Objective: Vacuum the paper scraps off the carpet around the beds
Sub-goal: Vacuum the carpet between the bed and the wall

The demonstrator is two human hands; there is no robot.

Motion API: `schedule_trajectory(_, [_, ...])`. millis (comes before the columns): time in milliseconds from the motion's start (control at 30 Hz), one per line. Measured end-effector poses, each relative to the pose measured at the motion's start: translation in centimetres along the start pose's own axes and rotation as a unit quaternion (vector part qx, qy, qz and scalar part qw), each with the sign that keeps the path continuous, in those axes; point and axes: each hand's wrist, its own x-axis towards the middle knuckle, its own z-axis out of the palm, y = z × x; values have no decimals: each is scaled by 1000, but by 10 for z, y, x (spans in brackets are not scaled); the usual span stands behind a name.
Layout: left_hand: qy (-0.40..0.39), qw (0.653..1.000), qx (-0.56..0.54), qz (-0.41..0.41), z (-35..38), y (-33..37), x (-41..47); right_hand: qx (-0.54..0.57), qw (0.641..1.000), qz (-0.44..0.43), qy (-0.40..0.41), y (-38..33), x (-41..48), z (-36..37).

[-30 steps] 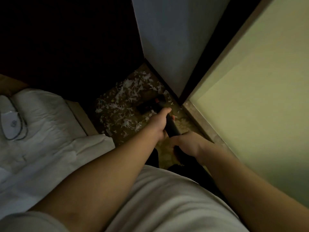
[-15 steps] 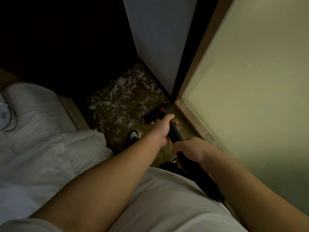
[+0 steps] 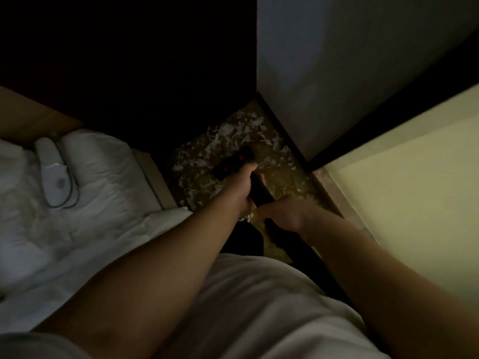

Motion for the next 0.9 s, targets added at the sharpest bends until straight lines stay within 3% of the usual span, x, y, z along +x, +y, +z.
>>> schedule_trajectory(433, [65,995,-63,40,-105,78,23,-71,995,-34,-57,-87,63,87])
schedule_trajectory(900, [65,995,-71,7,-63,1,-5,-36,998,-25,-49,-12,20,55])
